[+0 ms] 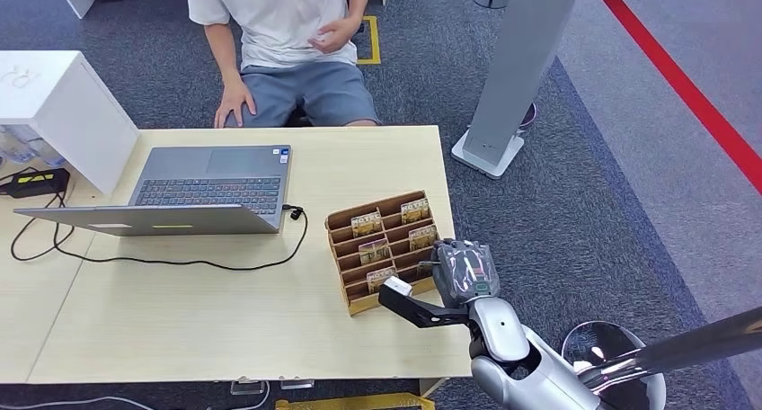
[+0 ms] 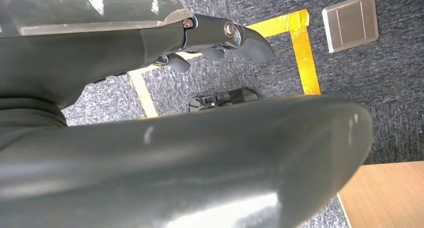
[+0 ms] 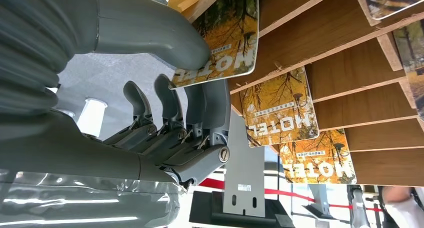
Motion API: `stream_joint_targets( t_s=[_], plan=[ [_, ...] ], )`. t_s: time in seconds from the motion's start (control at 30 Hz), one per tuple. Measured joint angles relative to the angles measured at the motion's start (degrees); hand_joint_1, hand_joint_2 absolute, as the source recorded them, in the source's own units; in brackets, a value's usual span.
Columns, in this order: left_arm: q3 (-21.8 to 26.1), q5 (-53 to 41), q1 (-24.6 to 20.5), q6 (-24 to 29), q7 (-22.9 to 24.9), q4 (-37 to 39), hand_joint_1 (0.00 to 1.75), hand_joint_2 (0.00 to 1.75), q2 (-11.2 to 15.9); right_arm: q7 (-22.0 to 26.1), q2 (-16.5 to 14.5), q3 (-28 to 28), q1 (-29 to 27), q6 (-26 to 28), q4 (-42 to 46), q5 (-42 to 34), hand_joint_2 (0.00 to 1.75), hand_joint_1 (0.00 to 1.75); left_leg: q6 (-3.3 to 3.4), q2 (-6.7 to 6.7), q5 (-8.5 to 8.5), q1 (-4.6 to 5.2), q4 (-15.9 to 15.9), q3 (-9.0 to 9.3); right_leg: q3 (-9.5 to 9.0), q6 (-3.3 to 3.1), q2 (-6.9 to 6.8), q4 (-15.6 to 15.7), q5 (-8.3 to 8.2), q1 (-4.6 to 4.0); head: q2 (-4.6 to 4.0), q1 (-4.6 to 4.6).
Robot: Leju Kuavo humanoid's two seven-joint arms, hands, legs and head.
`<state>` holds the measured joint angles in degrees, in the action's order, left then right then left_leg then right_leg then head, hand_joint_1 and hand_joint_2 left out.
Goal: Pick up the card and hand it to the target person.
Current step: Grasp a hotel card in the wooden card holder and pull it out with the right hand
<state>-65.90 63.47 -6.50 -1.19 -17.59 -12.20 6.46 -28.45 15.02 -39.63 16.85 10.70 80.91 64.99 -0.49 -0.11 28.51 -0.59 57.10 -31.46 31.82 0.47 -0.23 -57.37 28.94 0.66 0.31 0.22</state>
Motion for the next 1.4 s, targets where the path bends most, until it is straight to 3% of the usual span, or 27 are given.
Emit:
stream_joint_targets(
  t_s=[0.73,1.1,1.4],
  plan=[
    [0.0,-0.16,0.02,-0.57,-2.22,0.0,0.0,0.0,0.07,-0.11,0.65,0.22,-0.44,0.31,1.85,0.01,1.75,1.4,0.0,0.0,0.0,0.0,0.0,0.03,-0.02,0.0,0.01,0.0,-0.01,0.0,0.0,0.01],
    [0.0,0.47,0.2,-1.13,-1.66,0.0,0.0,0.0,0.25,-1.0,4.18,3.02,2.36,2.02,15.11,-1.15,1.75,1.4,0.0,0.0,0.0,0.0,0.01,0.02,-0.01,0.0,0.01,0.0,-0.01,0.0,0.0,0.0],
    [0.0,0.63,0.17,-1.28,-2.05,0.0,0.0,0.0,0.25,3.67,4.91,2.85,6.29,5.04,22.6,-7.32,1.75,1.4,0.0,0.0,0.0,0.0,0.0,-0.02,-0.01,0.0,-0.01,-0.01,-0.01,0.0,0.0,0.02]
  ],
)
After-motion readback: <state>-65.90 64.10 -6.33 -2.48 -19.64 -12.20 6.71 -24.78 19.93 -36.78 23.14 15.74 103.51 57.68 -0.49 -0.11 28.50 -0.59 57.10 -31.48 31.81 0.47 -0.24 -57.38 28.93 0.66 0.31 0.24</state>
